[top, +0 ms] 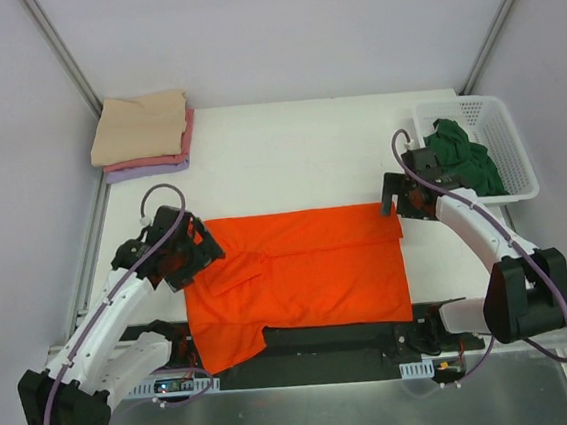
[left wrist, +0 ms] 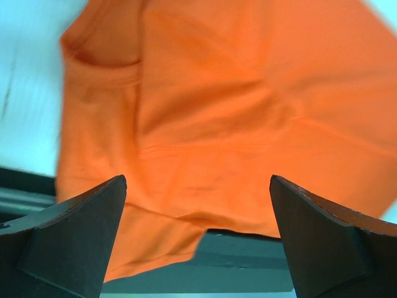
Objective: Fold and stack the t-shirts
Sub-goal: Fold the flattened tshirt in 1/3 of the way
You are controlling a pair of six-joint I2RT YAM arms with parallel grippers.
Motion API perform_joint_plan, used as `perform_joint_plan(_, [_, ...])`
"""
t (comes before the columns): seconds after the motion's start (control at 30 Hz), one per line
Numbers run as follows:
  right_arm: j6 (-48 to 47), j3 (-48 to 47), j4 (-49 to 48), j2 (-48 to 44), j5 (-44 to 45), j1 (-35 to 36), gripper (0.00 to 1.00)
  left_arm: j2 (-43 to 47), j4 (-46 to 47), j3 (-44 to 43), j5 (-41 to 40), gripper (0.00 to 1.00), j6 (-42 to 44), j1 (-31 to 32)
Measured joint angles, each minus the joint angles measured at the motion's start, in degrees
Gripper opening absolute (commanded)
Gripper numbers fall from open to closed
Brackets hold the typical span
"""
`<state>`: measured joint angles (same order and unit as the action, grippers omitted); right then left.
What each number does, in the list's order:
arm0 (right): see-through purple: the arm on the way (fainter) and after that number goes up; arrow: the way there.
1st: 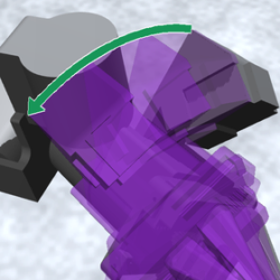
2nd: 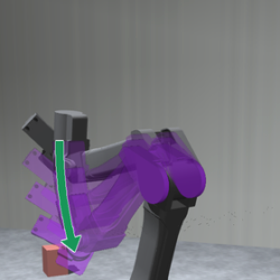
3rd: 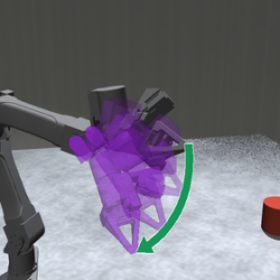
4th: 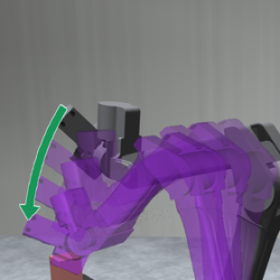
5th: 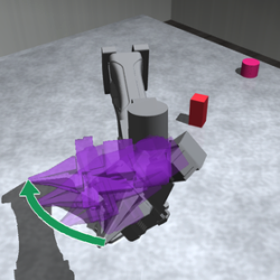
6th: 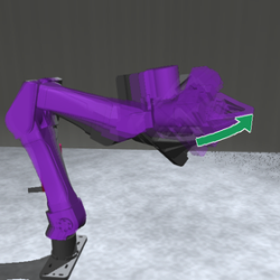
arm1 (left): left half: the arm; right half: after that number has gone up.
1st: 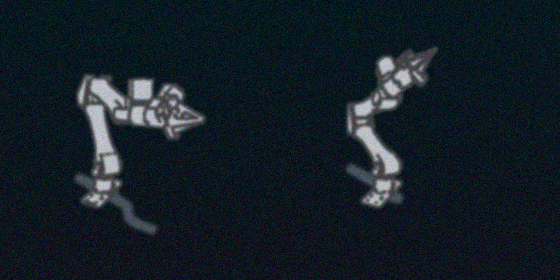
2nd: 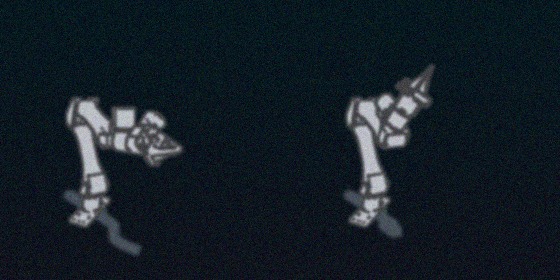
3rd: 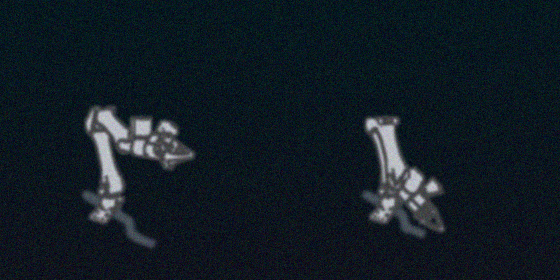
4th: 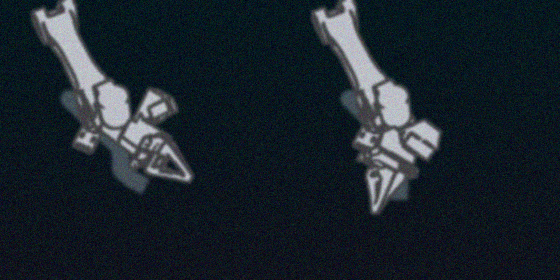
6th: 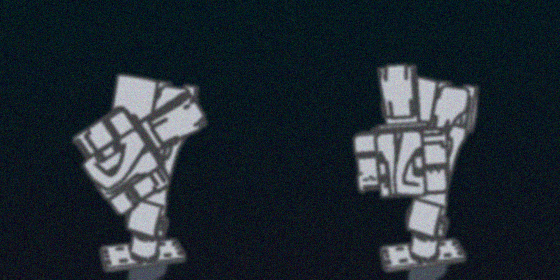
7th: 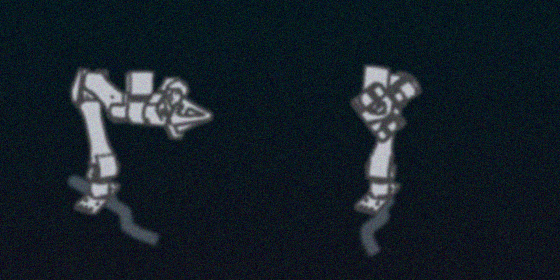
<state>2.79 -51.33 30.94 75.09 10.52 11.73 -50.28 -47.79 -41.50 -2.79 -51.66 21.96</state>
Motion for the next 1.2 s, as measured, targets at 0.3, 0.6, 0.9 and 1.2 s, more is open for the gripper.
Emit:
perform_joint_plan(0.3, [0.90, -5.25, -2.86, 2.75, -9.11, 4.85, 0.96, -22.05, 12.44, -18.16, 2.51, 0.99, 5.01, 0.22])
perform_joint_plan(0.6, [4.15, -11.56, -7.39, 20.46, -13.20, 6.58, 0.96, -46.86, 17.88, -25.42, 5.18, 0.99, 8.66, -3.37])
perform_joint_plan(0.9, [5.70, -13.64, -8.35, 27.32, -12.24, 6.29, 0.96, -48.68, 17.40, -19.32, 0.61, 0.99, 9.46, -17.46])
perform_joint_plan(1.2, [6.71, -18.43, -7.52, 30.80, -13.09, 4.11, 0.96, -53.09, 14.80, -25.05, 1.57, 0.99, 10.67, -17.88])
